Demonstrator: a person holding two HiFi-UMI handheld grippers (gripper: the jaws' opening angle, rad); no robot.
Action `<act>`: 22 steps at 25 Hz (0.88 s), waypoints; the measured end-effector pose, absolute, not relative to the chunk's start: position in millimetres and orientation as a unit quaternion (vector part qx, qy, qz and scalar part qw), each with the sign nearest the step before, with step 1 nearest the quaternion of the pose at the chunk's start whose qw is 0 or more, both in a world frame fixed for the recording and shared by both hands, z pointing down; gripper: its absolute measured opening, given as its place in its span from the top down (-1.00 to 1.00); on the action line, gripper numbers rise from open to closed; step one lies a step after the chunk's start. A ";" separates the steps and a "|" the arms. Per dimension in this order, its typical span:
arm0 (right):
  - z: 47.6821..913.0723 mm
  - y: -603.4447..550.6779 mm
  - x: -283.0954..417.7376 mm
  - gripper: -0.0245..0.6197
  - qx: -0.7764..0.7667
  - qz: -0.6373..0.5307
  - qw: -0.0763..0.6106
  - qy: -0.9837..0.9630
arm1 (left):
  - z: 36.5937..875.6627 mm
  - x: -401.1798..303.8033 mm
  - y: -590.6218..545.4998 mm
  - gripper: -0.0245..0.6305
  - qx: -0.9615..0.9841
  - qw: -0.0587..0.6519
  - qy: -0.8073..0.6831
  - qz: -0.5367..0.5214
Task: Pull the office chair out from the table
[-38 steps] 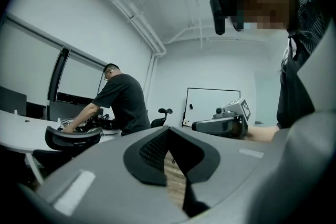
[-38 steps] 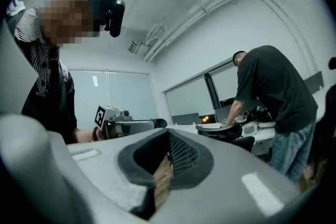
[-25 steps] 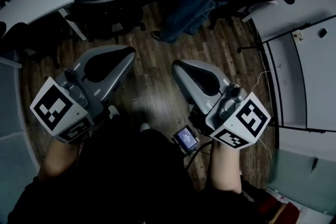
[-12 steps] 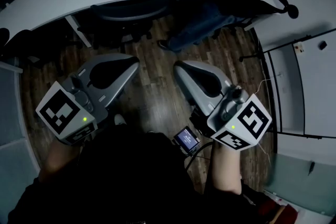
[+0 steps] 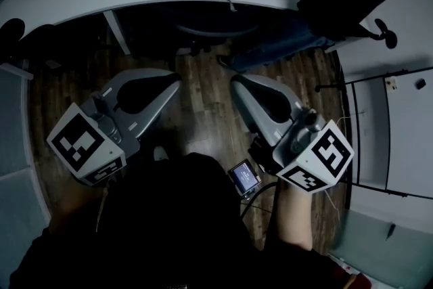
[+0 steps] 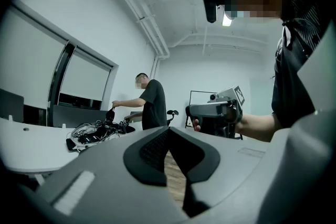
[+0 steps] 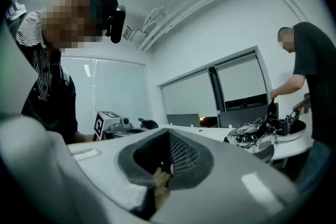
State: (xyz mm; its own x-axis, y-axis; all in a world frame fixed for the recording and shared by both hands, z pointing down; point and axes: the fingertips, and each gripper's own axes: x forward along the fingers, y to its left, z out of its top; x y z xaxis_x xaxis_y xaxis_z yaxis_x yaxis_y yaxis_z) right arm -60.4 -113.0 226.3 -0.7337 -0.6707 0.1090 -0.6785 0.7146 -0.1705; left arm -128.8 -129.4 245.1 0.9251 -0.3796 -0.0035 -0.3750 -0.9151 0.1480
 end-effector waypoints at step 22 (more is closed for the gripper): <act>219.9 -174.0 -52.7 0.92 0.325 0.094 0.014 -0.941 | 246.9 -129.5 -169.4 0.91 0.974 0.068 -0.217 -0.002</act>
State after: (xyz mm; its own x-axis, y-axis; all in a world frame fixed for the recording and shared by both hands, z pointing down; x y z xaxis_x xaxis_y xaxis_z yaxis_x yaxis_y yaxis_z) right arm -52.7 -174.0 219.9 -0.7879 -0.6094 0.0883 -0.6148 0.7706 -0.1680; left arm -129.5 -169.4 246.9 0.9057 -0.4232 0.0254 -0.4226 -0.8963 0.1343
